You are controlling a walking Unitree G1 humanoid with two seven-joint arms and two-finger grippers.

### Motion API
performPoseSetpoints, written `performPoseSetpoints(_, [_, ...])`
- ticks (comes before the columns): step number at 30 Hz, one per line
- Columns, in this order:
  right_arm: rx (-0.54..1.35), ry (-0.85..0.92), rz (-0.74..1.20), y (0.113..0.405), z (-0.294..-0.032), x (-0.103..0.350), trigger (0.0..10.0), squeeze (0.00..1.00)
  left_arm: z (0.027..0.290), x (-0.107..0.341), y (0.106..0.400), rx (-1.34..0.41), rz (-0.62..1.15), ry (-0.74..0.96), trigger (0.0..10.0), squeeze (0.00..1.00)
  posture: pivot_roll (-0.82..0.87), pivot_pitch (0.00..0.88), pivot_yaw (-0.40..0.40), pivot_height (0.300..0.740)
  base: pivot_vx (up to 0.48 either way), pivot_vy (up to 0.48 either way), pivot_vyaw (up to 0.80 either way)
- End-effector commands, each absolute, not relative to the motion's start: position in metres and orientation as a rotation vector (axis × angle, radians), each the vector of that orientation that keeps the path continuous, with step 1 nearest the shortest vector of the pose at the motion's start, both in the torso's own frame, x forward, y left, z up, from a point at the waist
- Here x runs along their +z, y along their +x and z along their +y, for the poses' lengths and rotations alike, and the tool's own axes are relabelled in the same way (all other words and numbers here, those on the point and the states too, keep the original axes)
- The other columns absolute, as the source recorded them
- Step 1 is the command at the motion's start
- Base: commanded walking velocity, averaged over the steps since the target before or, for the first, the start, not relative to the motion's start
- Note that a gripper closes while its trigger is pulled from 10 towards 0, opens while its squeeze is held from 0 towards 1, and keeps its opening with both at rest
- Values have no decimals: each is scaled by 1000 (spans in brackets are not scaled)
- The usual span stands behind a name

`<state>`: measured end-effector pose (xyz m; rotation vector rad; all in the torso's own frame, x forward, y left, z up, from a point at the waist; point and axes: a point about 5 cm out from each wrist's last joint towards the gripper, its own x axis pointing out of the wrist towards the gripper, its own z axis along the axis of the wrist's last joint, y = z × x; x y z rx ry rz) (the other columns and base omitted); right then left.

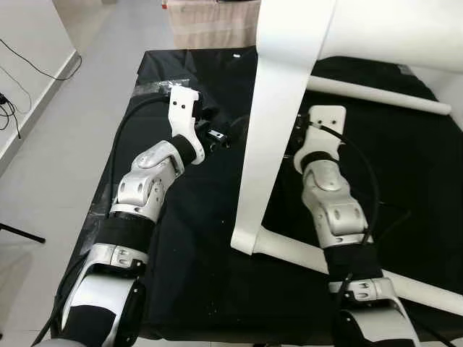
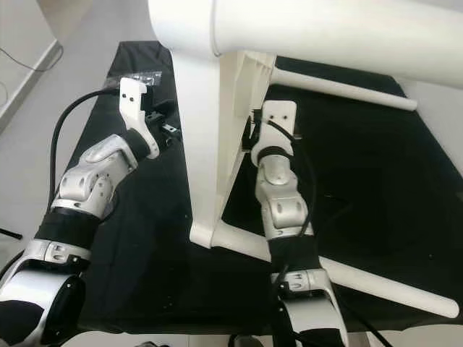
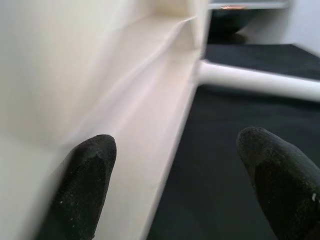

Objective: Building children table

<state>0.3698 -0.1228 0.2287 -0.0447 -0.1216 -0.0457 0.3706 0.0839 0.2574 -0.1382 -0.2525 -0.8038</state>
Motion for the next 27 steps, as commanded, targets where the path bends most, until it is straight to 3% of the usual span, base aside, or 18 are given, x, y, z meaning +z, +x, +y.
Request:
performPoseSetpoints(1, [2, -21, -137, 371, -111, 235, 10000, 0, 75, 249, 365, -865, -239, -133, 10000, 0, -10, 215, -4, 740, 0, 0, 0])
performPoseSetpoints(13, [357, 65, -245, 351, -55, 254, 10000, 0, 78, 260, 349, -808, -314, -140, 10000, 0, -5, 199, 10, 740, 0, 0, 0])
performPoseSetpoints(27, [485, 107, -251, 338, -28, 256, 10000, 0, 104, 256, 311, -723, -331, -108, 10000, 0, 22, 179, 8, 740, 0, 0, 0])
